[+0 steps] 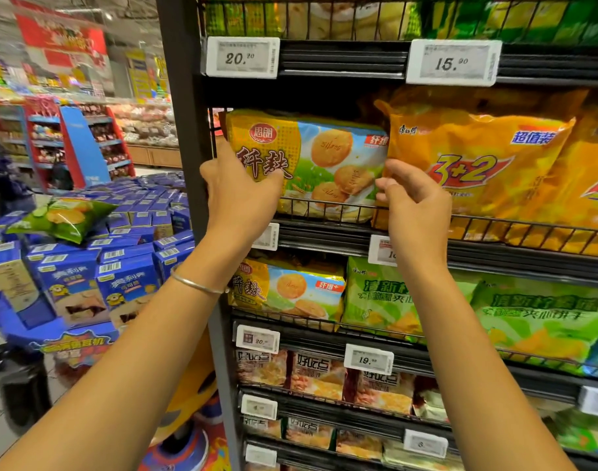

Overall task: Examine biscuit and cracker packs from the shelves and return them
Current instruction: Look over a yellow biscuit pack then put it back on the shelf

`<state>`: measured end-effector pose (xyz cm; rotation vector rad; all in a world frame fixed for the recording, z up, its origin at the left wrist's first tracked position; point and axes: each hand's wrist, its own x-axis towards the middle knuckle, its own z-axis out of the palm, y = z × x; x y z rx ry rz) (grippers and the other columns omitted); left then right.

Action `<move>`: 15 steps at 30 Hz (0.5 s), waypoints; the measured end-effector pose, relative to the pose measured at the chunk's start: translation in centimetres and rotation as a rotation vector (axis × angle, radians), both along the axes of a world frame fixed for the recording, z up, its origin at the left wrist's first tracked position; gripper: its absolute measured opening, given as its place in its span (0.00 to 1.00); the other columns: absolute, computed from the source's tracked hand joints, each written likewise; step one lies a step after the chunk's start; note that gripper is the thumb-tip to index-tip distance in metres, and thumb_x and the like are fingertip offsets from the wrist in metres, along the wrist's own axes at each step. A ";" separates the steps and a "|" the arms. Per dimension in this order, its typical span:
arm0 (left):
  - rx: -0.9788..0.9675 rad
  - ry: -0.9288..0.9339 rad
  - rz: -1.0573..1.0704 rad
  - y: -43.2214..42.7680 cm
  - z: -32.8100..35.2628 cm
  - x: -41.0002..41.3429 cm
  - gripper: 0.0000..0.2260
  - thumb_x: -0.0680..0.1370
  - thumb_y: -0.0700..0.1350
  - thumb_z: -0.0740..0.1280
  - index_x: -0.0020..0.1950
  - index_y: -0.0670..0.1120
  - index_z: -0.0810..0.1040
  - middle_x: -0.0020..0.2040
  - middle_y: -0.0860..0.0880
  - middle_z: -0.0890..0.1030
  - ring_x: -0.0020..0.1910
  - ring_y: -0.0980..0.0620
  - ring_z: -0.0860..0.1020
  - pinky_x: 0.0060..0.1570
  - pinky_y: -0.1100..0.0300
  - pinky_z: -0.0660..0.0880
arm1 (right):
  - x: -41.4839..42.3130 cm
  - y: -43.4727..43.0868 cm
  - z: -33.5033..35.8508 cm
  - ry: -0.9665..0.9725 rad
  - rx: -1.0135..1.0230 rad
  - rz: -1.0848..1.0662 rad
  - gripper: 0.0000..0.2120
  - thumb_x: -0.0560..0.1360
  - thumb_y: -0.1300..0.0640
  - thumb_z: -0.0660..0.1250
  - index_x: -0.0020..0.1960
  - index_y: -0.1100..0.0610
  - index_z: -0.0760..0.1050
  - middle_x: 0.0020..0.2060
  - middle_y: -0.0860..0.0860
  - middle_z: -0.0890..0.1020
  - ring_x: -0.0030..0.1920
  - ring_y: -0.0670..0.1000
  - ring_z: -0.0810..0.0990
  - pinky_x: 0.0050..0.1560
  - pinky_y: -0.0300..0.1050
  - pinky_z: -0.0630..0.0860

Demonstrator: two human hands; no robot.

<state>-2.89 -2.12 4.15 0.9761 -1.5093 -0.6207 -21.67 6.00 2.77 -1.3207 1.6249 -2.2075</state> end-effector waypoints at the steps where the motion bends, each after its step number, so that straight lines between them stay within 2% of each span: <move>1: 0.010 -0.037 0.032 -0.3 0.3 -0.2 0.35 0.71 0.58 0.71 0.75 0.50 0.67 0.70 0.47 0.71 0.66 0.45 0.75 0.65 0.49 0.73 | 0.1 -0.1 -0.1 0.005 -0.001 -0.001 0.15 0.80 0.61 0.67 0.66 0.58 0.82 0.57 0.51 0.86 0.58 0.50 0.84 0.63 0.55 0.80; 3: 0.051 -0.051 0.043 -1.0 1.1 -0.6 0.43 0.70 0.60 0.71 0.81 0.46 0.60 0.76 0.47 0.70 0.74 0.41 0.70 0.71 0.42 0.71 | 0.3 -0.2 -0.3 0.013 -0.002 -0.002 0.16 0.81 0.60 0.67 0.68 0.56 0.81 0.60 0.49 0.85 0.61 0.49 0.83 0.64 0.53 0.80; 4: 0.063 -0.051 0.040 -1.2 1.5 -0.8 0.43 0.71 0.59 0.71 0.81 0.45 0.60 0.76 0.47 0.71 0.75 0.40 0.69 0.72 0.40 0.70 | 0.4 -0.3 -0.4 0.022 -0.003 -0.007 0.17 0.81 0.60 0.67 0.69 0.55 0.80 0.61 0.49 0.84 0.61 0.48 0.82 0.64 0.51 0.79; 7: 0.056 0.011 0.049 -1.9 2.0 -1.3 0.33 0.73 0.54 0.75 0.74 0.46 0.67 0.71 0.47 0.75 0.71 0.42 0.73 0.71 0.38 0.71 | 0.5 -0.6 -0.7 0.041 -0.008 -0.024 0.18 0.82 0.60 0.66 0.70 0.52 0.79 0.59 0.51 0.83 0.56 0.45 0.81 0.61 0.43 0.80; 9: 0.020 0.076 0.086 -2.3 2.0 -1.6 0.31 0.76 0.49 0.76 0.74 0.46 0.66 0.70 0.47 0.74 0.70 0.45 0.75 0.70 0.41 0.73 | 0.5 -0.6 -0.8 0.043 -0.019 -0.028 0.18 0.82 0.60 0.66 0.70 0.52 0.79 0.57 0.53 0.83 0.51 0.43 0.80 0.58 0.40 0.79; 11: -0.063 0.109 0.145 -2.3 2.3 -1.8 0.30 0.77 0.48 0.77 0.74 0.45 0.67 0.70 0.48 0.74 0.68 0.48 0.76 0.68 0.47 0.76 | 0.5 -0.7 -0.8 0.050 -0.026 -0.033 0.18 0.82 0.61 0.66 0.70 0.53 0.79 0.56 0.54 0.83 0.47 0.40 0.78 0.55 0.39 0.78; 12: -0.128 0.104 0.192 -2.1 2.4 -1.9 0.30 0.77 0.48 0.77 0.74 0.44 0.68 0.68 0.48 0.74 0.67 0.50 0.76 0.66 0.54 0.76 | 0.4 -0.7 -0.8 0.052 -0.028 -0.033 0.18 0.82 0.61 0.66 0.70 0.53 0.78 0.55 0.55 0.82 0.45 0.39 0.77 0.55 0.39 0.78; 14: -0.259 0.094 0.265 -1.5 2.6 -1.9 0.30 0.76 0.49 0.78 0.73 0.44 0.69 0.66 0.50 0.73 0.63 0.55 0.75 0.57 0.74 0.72 | 0.4 -0.8 -0.9 0.053 -0.024 -0.033 0.18 0.82 0.61 0.66 0.71 0.53 0.78 0.55 0.54 0.82 0.44 0.38 0.76 0.56 0.41 0.78; 15: -0.300 0.090 0.278 -1.2 2.6 -1.8 0.31 0.75 0.49 0.78 0.73 0.45 0.70 0.65 0.50 0.72 0.61 0.57 0.74 0.53 0.79 0.69 | 0.4 -0.8 -0.9 0.056 -0.021 -0.030 0.18 0.82 0.61 0.66 0.71 0.53 0.77 0.55 0.54 0.81 0.43 0.37 0.76 0.55 0.40 0.78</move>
